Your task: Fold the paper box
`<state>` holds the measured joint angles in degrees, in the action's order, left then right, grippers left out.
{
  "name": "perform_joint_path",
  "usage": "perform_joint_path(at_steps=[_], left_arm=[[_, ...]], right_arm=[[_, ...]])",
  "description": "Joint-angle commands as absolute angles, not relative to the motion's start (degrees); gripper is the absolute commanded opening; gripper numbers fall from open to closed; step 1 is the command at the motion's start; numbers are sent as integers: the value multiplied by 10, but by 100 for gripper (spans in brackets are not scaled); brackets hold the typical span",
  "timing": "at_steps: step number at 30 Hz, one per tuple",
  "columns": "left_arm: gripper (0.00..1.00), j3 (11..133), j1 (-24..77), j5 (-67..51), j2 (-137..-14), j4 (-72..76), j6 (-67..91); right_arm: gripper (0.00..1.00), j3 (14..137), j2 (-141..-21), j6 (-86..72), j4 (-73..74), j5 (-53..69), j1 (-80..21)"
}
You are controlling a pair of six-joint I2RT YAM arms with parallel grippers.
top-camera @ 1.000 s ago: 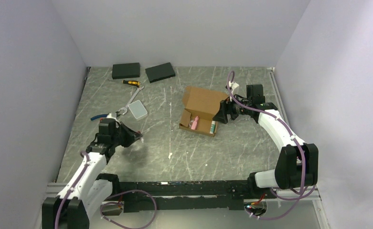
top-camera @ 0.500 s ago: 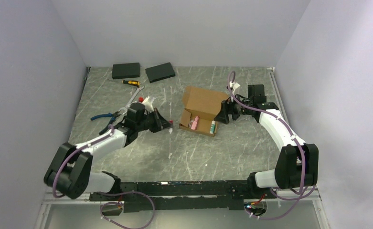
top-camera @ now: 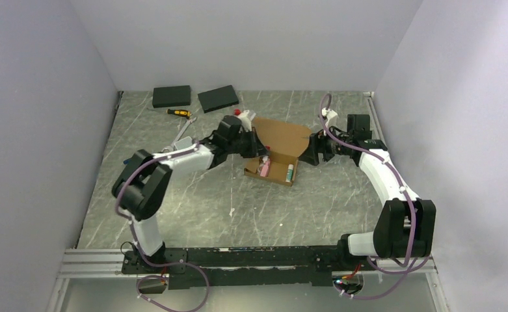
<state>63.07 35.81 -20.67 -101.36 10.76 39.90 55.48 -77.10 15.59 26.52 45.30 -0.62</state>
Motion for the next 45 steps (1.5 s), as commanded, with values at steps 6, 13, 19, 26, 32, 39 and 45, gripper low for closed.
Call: perform_joint_path(at_steps=[6,13,19,26,32,39,45], left_arm=[[5,799,425,-151,-1156,-7,335],[39,830,450,-77,-1147,-85,300],[56,787,451,-50,-1069,-68,278],[74,631,447,19,-914,-7,240],[92,499,370,-77,-854,101,289],[70,489,286,-217,-935,191,327],[63,554,285,-242,-1009,155,315]], right_arm=[[77,576,-749,160,255,470,-4],[77,576,-755,159,257,472,-4],[77,571,-760,147,248,477,-4],[77,552,-762,130,219,526,35],[77,521,-746,120,174,536,39],[77,506,-743,119,154,545,40],[77,507,-748,118,156,549,40]])
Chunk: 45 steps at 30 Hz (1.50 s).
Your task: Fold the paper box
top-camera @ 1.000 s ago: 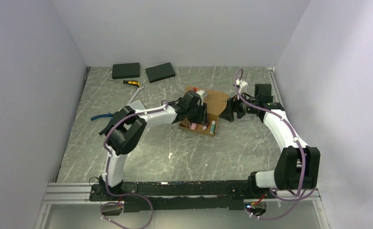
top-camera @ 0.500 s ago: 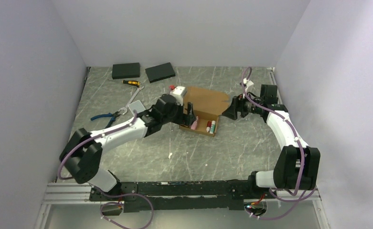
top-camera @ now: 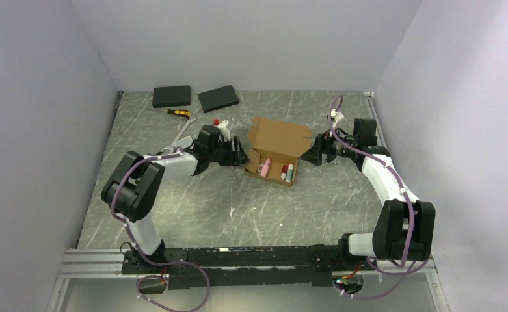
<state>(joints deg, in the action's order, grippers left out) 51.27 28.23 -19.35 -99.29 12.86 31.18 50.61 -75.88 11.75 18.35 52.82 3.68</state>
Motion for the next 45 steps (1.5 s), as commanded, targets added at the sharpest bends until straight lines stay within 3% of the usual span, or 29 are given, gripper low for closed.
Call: perform_joint_path(at_steps=[1,4,10,18,20,24,32,35,38,45], left_arm=[[63,556,285,-242,-1014,155,316],[60,564,285,-236,-1024,150,316],[42,626,290,-182,-1062,49,281],[34,690,314,-127,-1116,-51,234],[26,704,327,-92,-1121,-75,221],[0,736,357,-4,-1126,-134,199],[0,705,441,226,-1070,-141,178],[0,682,467,291,-1049,-123,169],[0,669,478,323,-1044,-120,161],[0,637,486,327,-1038,-96,140]], right_arm=[[77,507,-747,118,156,550,40],[77,508,-749,116,157,552,39],[77,510,-750,117,161,555,39],[77,511,-753,119,163,554,39],[77,511,-753,119,163,554,39],[77,511,-754,119,164,553,39],[79,481,-768,41,107,533,37],[84,465,-767,2,69,500,37],[99,438,-757,-54,16,453,41],[100,367,-767,-156,-112,464,48]])
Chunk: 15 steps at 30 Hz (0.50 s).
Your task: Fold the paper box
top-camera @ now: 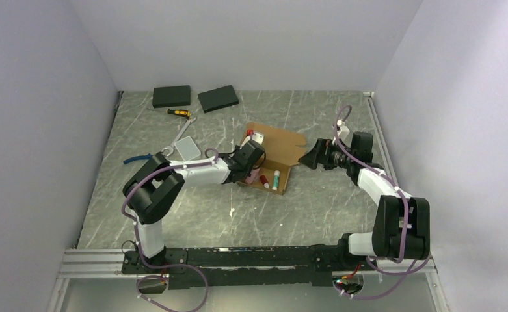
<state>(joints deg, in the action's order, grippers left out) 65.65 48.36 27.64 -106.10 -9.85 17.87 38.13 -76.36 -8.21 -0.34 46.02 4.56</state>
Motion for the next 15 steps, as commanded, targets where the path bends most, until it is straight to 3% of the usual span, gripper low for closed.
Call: perform_joint_path(at_steps=[1,11,15], left_arm=[[0,632,486,329,-1035,-91,138],[0,598,486,287,-1005,-74,162],[0,586,486,275,-1002,-58,173]], right_arm=[[100,362,-775,-167,-123,467,48],[96,356,-867,-289,-242,471,46],[89,388,-935,-333,-266,488,38]])
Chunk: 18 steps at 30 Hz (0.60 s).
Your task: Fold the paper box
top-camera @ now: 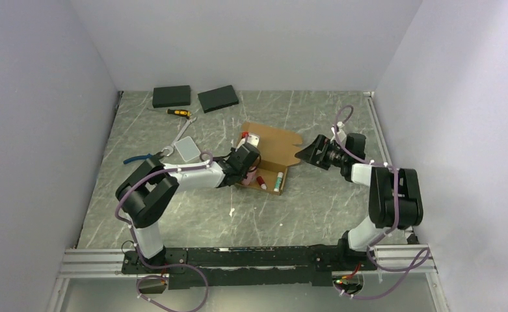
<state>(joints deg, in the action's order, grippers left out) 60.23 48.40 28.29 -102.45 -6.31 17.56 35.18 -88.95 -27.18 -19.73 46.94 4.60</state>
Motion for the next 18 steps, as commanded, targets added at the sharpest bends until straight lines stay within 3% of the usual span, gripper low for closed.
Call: perform_joint_path(at_steps=[1,8,13,18], left_arm=[[0,586,486,274,-1003,-56,175],[0,592,483,256,-1012,-55,183],[0,584,464,216,-1013,-51,211],[0,579,440,174,-1010,-56,239]], right_arm=[[87,396,-948,-340,-275,488,34],[61,421,-1011,-389,-351,504,15],[33,435,-1036,-392,-368,519,13],[17,423,-1013,-359,-376,508,12]])
